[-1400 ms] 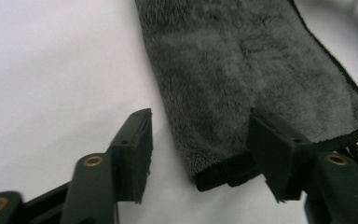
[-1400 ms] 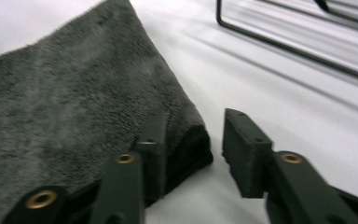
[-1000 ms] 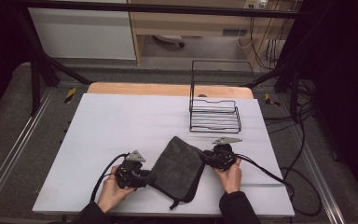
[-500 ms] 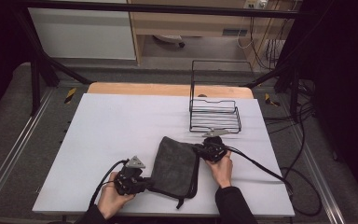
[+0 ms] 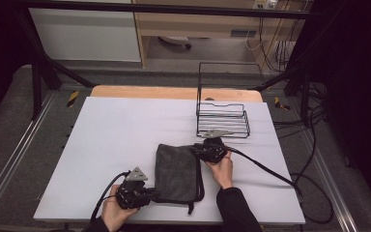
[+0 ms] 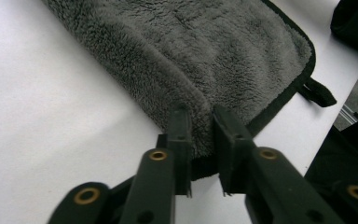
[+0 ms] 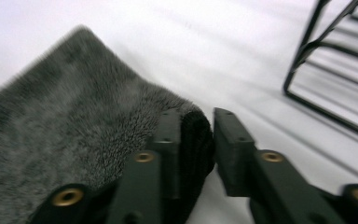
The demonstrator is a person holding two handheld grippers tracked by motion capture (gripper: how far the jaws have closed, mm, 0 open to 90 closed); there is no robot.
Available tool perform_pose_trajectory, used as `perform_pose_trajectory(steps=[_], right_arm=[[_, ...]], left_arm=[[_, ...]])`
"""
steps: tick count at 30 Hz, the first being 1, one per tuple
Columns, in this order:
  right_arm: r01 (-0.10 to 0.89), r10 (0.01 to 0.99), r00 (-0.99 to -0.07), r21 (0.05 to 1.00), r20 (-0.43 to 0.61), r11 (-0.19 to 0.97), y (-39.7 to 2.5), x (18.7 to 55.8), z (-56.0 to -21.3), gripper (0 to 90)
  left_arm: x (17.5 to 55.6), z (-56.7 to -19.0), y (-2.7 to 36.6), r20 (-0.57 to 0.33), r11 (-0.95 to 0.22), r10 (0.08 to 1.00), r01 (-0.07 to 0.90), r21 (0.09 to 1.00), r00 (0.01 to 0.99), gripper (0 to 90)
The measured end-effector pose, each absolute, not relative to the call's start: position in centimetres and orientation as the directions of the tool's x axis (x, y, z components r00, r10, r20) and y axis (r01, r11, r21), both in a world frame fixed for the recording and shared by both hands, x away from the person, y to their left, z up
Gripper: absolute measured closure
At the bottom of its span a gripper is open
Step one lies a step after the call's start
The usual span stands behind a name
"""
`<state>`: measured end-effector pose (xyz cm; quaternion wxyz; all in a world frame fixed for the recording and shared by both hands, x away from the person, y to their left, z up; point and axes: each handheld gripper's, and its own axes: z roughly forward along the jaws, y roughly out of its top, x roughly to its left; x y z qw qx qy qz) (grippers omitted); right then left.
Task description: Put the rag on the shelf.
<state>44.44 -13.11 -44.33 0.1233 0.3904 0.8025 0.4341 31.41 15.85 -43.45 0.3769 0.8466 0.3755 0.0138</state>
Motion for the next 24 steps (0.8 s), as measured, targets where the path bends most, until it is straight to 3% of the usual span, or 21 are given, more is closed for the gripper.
perform_pose_trajectory(steps=[8,14,24], right_arm=[[0.536,0.725,-0.653,0.81,0.219,0.238,-16.0,42.2,-42.8,31.2],[0.526,0.705,-0.669,0.821,0.238,0.222,-17.5,40.6,-43.1,5.5],[0.507,0.66,-0.71,0.829,0.246,0.237,-19.1,38.2,-43.9,0.7]], left_arm=[[32.9,-42.7,17.9,-0.246,-0.409,0.655,0.609,0.68,0.715,44.1],[34.2,-42.3,18.5,-0.219,-0.424,0.656,0.592,0.685,0.723,29.3],[36.6,-42.0,18.2,-0.189,-0.452,0.644,0.568,0.688,0.741,13.9]])
